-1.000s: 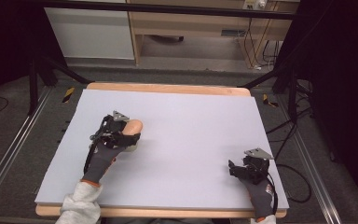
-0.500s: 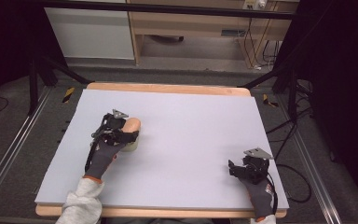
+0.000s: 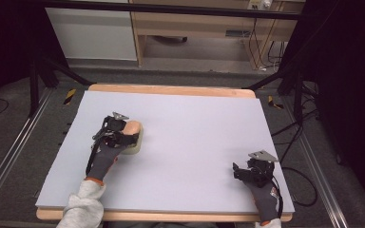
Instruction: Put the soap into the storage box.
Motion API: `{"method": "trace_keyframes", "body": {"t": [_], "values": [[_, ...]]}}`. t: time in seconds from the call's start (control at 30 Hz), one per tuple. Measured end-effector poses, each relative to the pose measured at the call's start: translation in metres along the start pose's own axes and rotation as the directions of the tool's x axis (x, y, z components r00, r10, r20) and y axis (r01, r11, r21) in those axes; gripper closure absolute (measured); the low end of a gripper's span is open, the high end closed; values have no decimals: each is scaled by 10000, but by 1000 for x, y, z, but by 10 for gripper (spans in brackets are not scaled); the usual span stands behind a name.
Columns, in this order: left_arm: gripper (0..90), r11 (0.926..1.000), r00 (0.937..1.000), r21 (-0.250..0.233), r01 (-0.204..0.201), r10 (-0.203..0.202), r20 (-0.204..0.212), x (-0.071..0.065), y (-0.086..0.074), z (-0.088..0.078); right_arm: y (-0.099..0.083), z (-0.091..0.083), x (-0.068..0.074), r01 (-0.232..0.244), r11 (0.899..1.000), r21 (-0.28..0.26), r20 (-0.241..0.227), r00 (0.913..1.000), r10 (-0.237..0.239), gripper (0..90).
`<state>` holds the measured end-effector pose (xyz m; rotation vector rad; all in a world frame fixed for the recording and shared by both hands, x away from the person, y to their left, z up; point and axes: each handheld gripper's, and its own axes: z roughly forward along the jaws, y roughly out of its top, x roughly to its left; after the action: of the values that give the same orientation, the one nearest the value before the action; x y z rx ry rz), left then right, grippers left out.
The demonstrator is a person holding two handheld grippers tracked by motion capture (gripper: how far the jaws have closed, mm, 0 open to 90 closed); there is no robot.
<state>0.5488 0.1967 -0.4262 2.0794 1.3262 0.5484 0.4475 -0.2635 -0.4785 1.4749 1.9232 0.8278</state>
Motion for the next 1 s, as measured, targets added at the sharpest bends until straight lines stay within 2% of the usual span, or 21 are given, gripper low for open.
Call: {"method": "trace_keyframes", "body": {"t": [1.0], "values": [[315,9993,9998,365,104,-96,-202,4,-8,19,0,0,1,-10,10000,34,19,10000,10,86]]}}
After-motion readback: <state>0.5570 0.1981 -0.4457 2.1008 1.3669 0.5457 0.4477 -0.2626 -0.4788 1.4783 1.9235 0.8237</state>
